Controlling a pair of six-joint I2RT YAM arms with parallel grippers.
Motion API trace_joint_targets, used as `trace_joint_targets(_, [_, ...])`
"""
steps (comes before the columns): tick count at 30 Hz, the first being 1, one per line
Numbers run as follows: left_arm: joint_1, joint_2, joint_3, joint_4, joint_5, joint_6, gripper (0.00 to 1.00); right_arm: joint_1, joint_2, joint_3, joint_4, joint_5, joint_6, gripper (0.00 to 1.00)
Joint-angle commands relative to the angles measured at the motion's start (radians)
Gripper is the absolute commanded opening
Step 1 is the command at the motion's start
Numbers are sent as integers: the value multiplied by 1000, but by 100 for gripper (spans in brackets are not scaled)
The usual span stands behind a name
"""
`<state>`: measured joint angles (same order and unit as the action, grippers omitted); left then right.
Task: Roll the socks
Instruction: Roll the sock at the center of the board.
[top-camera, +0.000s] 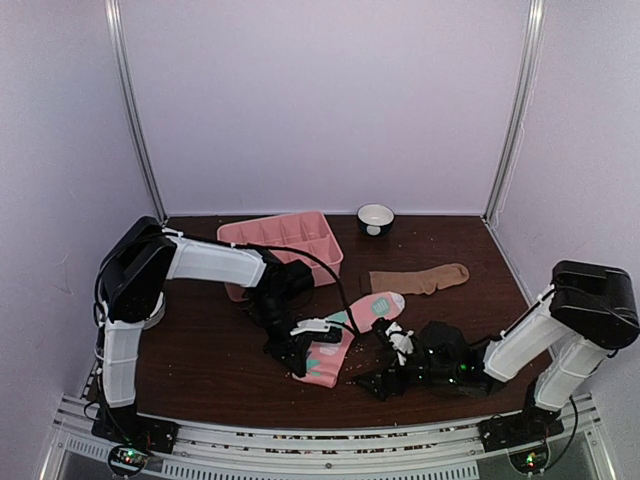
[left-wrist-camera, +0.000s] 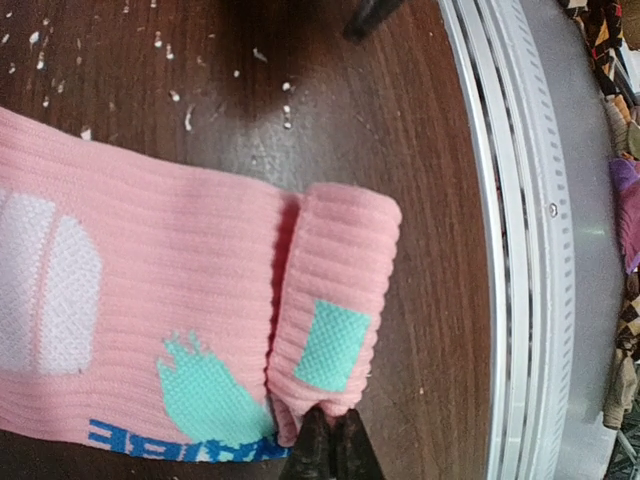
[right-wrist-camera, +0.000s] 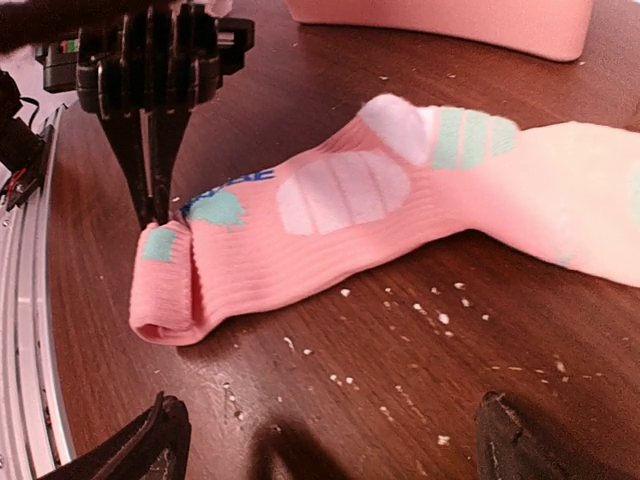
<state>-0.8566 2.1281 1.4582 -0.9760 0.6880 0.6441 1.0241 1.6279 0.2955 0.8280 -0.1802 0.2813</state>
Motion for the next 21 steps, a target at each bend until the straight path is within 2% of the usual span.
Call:
trace_joint_targets(1, [-4,16,-1,-79,-32,-11,0,20,-117,-49,-67,203,-51,99])
trace_joint_targets(3, [-6,24,19,-97,-30,-8,0,19,-178,-98,-12,339,41,100])
trace_joint_targets(7, [-22,59,79,-124,-36,-6,0,9,-228,-182,150,325,127,99])
trace_joint_targets(10, [-24,123,164,-184,-26,1,0,26,-209,-117,30,259,-14,99])
trace_joint_targets(11, [-25,147,193,-200,-27,2,0,53,-204,-99,-19,284,-51,100])
trace_joint_targets(16, [-24,215,272,-256,-20,2,0,247,-178,-105,-37,451,-214,100])
trace_joint_targets(21, [-24,286,334,-324,3,2,0,365,-92,-11,-112,465,-322,85])
